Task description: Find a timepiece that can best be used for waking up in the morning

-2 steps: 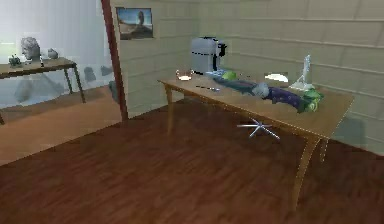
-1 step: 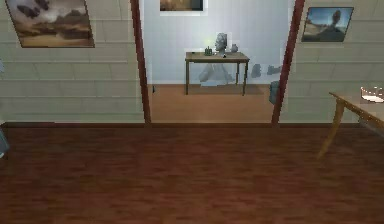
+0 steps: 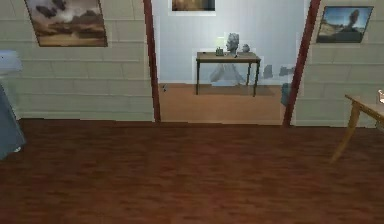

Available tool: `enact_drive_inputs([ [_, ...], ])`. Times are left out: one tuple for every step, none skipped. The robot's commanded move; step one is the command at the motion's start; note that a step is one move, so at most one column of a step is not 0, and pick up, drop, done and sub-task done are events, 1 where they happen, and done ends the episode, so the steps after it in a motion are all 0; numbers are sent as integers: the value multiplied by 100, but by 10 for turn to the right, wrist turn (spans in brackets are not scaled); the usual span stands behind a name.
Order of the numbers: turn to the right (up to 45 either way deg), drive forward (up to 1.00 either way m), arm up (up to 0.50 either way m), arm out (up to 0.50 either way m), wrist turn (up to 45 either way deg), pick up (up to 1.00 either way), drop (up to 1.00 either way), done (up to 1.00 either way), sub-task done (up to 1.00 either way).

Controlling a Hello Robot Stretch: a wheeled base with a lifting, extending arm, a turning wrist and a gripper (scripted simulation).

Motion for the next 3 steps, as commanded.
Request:
enact_drive_inputs([
  [0,100,0,0,0,0,0,0,0],
  [-30,0,0,0,0,0,0,0,0],
  [30,0,0,0,0,0,0,0,0],
])
